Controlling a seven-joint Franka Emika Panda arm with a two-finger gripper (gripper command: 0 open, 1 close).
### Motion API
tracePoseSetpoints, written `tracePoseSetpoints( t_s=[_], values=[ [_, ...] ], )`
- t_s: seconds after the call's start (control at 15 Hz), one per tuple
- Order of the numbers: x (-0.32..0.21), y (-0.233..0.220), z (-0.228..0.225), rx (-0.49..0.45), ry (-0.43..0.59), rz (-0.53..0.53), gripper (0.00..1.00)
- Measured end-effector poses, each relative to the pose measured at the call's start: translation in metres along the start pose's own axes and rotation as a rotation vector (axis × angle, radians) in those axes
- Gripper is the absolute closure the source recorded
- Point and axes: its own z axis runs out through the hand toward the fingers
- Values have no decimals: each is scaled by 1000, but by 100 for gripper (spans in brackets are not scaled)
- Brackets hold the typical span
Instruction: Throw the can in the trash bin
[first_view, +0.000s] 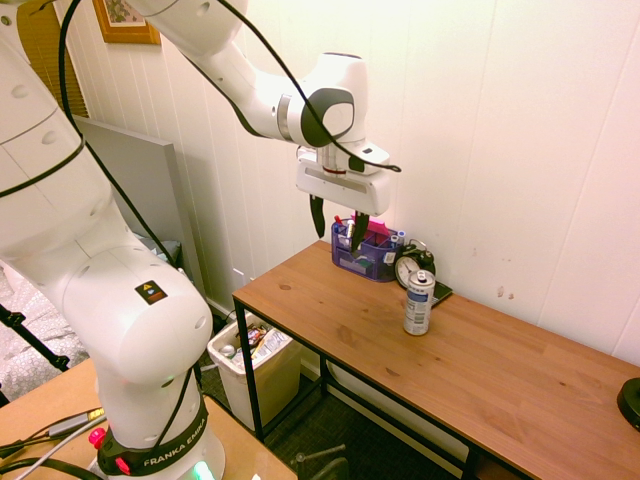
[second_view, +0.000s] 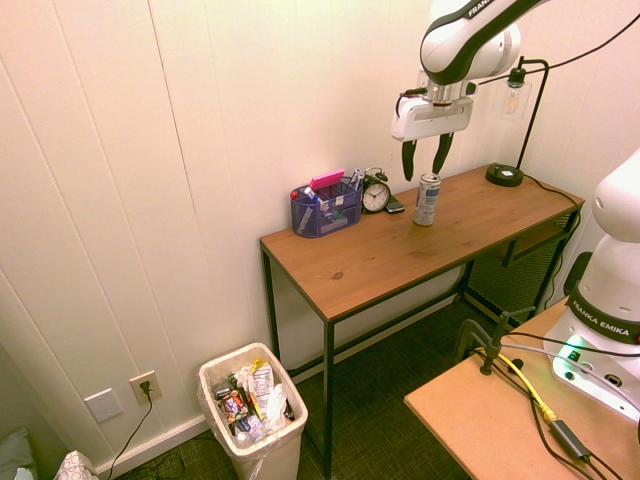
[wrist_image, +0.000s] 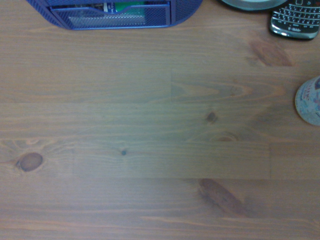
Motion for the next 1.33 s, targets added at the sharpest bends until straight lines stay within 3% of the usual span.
tracePoseSetpoints(
  t_s=[0.33,0.67,0.87,1.2,1.27,1.33],
  values=[
    [22,20,11,-12,1,54,0],
    [72,49,72,-64,-34,139,0],
    [110,38,99,-71,-14,166,0],
    [156,18,96,-52,50,239,0],
    [161,17,93,-50,58,245,100],
    [164,18,92,-50,62,251,100]
  ],
)
